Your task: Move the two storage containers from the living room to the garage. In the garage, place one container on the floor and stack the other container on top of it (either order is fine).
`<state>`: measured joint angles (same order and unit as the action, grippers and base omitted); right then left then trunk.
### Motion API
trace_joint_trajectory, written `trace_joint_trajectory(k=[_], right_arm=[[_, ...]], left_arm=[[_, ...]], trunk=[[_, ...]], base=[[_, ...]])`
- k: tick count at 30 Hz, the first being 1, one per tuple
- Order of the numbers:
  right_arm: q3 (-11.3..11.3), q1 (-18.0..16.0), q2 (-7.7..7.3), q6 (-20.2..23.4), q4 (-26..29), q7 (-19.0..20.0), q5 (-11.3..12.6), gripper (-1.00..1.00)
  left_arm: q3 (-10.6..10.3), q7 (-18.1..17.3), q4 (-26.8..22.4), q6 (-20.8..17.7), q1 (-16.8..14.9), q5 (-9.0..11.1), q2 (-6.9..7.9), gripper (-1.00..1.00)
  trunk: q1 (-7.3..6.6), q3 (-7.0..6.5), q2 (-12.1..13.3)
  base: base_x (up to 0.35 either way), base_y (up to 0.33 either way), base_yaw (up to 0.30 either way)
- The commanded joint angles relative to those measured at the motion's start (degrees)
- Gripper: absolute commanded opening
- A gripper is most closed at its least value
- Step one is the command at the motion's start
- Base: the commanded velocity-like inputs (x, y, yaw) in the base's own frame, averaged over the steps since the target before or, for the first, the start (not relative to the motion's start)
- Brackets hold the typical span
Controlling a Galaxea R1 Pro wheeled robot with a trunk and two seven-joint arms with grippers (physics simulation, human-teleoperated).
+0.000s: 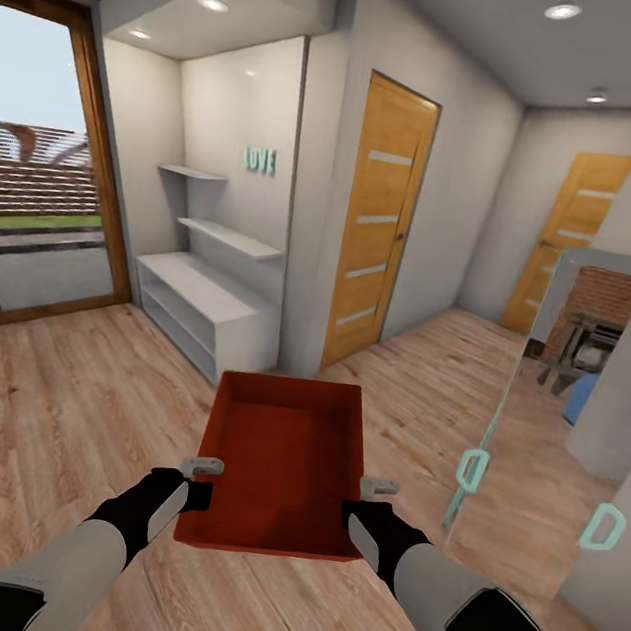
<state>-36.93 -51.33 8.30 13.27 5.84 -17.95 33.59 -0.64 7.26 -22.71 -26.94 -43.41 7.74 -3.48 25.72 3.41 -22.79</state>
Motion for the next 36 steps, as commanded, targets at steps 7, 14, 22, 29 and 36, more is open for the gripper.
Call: trace_joint_trajectory(k=[7, 14, 22, 29, 36], right_arm=[[0.3, -0.1, 0.14, 0.4, 0.6, -0.3, -1.9, -1.00], [0.3, -0.1, 0.14, 0.4, 0.6, -0.3, -1.9, -1.00], [0.3, -0.1, 0.14, 0.4, 0.7, -0.3, -1.9, -1.00], [0.3, -0.1, 0.14, 0.4, 0.6, -0.3, -1.9, -1.00], [0.3, -0.1, 0.14, 0.4, 0.6, -0.3, -1.9, -1.00]], left_arm=[[0.4, 0.7, 0.0, -0.5, 0.0, -1.0, -0.21, -1.00], [0.4, 0.7, 0.0, -0.5, 0.0, -1.0, -0.21, -1.00], [0.4, 0.7, 0.0, -0.5, 0.0, -1.0, -0.21, -1.00], [0.4, 0.7, 0.0, -0.5, 0.0, -1.0, -0.21, -1.00], [0.4, 0.7, 0.0, -0.5, 0.0, -1.0, -0.21, -1.00]], trunk=[[0.07, 0.13, -0.1], [0.07, 0.13, -0.1], [0.07, 0.13, -0.1], [0.07, 0.13, -0.1], [0.07, 0.13, -0.1]], base=[[0.322, 0.000, 0.000], [0.322, 0.000, 0.000], [0.322, 0.000, 0.000], [0.322, 0.000, 0.000], [0.322, 0.000, 0.000]])
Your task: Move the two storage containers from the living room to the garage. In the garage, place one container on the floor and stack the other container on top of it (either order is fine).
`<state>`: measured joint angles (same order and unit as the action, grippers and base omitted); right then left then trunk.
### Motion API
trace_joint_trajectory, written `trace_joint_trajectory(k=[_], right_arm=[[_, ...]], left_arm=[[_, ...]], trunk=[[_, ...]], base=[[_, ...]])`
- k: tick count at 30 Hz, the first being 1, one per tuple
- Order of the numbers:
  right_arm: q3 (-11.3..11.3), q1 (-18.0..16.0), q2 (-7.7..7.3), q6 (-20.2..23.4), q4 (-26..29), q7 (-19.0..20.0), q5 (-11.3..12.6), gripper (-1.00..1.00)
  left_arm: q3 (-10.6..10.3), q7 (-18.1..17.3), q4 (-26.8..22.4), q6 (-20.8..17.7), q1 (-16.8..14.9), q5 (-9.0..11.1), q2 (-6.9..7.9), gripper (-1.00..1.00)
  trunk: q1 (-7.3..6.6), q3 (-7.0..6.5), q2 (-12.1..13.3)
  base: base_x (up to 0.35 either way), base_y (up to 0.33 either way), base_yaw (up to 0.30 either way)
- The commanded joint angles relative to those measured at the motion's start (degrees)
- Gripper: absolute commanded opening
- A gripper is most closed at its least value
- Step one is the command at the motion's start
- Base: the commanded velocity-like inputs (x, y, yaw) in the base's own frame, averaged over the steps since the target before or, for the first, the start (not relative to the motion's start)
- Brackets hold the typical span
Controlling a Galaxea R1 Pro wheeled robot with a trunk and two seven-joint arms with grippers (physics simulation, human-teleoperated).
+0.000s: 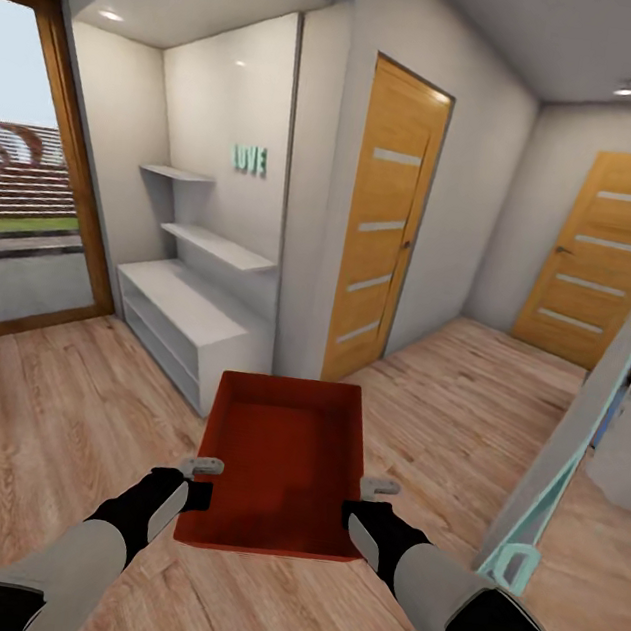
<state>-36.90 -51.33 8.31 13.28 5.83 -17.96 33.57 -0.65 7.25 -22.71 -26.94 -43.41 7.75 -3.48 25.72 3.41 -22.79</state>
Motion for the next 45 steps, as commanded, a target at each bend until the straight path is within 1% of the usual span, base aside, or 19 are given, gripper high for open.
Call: trace_joint_trajectory(k=[1, 27, 45], right_arm=[[0.3, -0.1, 0.13, 0.4, 0.6, -0.3, -1.8, -1.00], [0.3, -0.1, 0.19, 0.4, 0.6, -0.3, -1.8, -1.00], [0.3, -0.1, 0.22, 0.4, 0.7, -0.3, -1.8, -1.00]], left_arm=[[0.4, 0.7, 0.0, -0.5, 0.0, -1.0, -0.21, -1.00], [0.4, 0.7, 0.0, -0.5, 0.0, -1.0, -0.21, -1.00], [0.4, 0.7, 0.0, -0.5, 0.0, -1.0, -0.29, -1.00]], trunk=[[0.07, 0.13, -0.1], [0.07, 0.13, -0.1], [0.07, 0.13, -0.1]], base=[[0.322, 0.000, 0.000], [0.322, 0.000, -0.006], [0.322, 0.000, -0.227]])
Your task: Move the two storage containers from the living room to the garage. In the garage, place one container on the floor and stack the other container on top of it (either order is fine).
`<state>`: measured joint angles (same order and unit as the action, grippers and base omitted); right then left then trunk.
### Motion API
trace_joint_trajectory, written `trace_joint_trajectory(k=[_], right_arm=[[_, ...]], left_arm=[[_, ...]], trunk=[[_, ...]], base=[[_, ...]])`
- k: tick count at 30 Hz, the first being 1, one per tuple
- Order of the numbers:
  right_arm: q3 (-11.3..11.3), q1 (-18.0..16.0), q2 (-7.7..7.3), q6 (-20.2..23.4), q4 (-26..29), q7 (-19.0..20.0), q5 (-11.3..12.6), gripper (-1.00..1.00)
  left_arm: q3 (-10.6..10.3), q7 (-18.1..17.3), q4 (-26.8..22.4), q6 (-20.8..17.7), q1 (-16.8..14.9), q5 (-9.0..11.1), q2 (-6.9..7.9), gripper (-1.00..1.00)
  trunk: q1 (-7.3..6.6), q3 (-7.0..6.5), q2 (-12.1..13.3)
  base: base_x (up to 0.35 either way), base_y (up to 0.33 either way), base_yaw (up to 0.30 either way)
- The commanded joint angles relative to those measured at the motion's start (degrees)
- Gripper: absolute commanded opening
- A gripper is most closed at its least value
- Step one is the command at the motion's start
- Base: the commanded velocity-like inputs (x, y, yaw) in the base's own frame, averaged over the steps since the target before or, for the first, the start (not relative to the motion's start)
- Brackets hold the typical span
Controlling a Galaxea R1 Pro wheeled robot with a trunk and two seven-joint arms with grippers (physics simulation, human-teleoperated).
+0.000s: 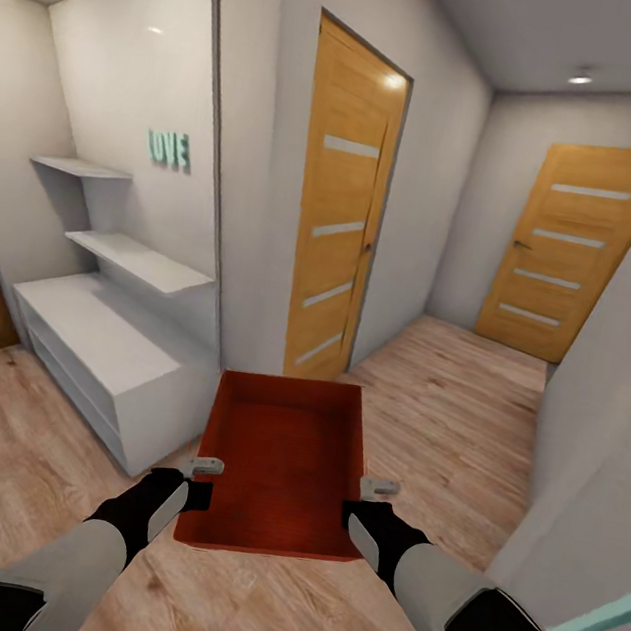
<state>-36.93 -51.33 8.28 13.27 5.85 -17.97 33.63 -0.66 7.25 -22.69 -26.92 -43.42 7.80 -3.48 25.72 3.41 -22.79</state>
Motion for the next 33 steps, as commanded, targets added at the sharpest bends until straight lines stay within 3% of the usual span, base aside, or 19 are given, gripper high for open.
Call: trace_joint_trajectory(k=[1, 12, 33], right_arm=[[0.3, -0.1, 0.24, 0.4, 0.6, -0.3, -1.9, -1.00], [0.3, -0.1, 0.24, 0.4, 0.6, -0.3, -1.9, -1.00], [0.3, -0.1, 0.16, 0.4, 0.6, -0.3, -1.9, -1.00]], left_arm=[[0.4, 0.7, 0.0, -0.5, 0.0, -1.0, -0.26, -1.00], [0.4, 0.7, 0.0, -0.5, 0.0, -1.0, -0.29, -1.00], [0.4, 0.7, 0.0, -0.5, 0.0, -1.0, -0.30, -1.00]], trunk=[[0.07, 0.13, -0.1], [0.07, 0.13, -0.1], [0.07, 0.13, -0.1]], base=[[0.322, 0.000, -0.242], [0.322, 0.000, -0.226], [0.322, 0.000, -0.011]])
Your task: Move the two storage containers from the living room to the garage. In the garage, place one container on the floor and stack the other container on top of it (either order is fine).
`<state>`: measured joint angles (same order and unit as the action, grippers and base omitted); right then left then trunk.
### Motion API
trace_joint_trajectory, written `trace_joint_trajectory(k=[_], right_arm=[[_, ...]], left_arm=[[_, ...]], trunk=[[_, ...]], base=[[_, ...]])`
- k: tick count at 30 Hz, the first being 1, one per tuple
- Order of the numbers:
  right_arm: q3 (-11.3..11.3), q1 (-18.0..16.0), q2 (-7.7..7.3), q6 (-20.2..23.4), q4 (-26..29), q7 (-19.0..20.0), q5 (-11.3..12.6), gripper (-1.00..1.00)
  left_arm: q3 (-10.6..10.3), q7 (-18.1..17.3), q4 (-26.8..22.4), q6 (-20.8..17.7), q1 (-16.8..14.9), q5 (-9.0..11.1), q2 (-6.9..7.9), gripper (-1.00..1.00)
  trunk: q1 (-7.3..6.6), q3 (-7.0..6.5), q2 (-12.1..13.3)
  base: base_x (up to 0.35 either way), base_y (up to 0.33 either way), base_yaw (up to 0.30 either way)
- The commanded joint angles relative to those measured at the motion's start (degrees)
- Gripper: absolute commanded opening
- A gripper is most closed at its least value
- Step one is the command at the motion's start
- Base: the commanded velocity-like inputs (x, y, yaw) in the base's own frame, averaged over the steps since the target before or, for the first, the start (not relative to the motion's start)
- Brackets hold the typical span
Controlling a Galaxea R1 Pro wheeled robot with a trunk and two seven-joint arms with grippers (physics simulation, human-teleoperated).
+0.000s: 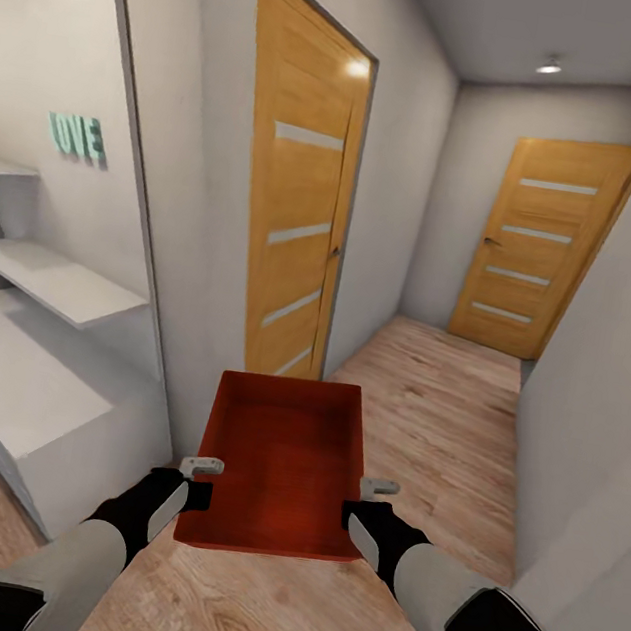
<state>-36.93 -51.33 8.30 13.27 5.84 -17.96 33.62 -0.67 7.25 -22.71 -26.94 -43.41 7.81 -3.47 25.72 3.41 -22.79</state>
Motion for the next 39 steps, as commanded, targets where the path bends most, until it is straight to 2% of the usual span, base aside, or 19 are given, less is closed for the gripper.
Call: trace_joint_trajectory(k=[1, 32, 39], right_arm=[[0.3, -0.1, 0.17, 0.4, 0.7, -0.3, -1.9, -1.00], [0.3, -0.1, 0.24, 0.4, 0.6, -0.3, -1.9, -1.00], [0.3, -0.1, 0.22, 0.4, 0.6, -0.3, -1.9, -1.00]], left_arm=[[0.4, 0.7, 0.0, -0.5, 0.0, -1.0, -0.30, -1.00], [0.4, 0.7, 0.0, -0.5, 0.0, -1.0, -0.31, -1.00], [0.4, 0.7, 0.0, -0.5, 0.0, -1.0, -0.31, -1.00]], trunk=[[0.07, 0.13, -0.1], [0.07, 0.13, -0.1], [0.07, 0.13, -0.1]], base=[[0.322, 0.000, -0.075], [0.322, 0.000, -0.217], [0.322, 0.000, -0.076]])
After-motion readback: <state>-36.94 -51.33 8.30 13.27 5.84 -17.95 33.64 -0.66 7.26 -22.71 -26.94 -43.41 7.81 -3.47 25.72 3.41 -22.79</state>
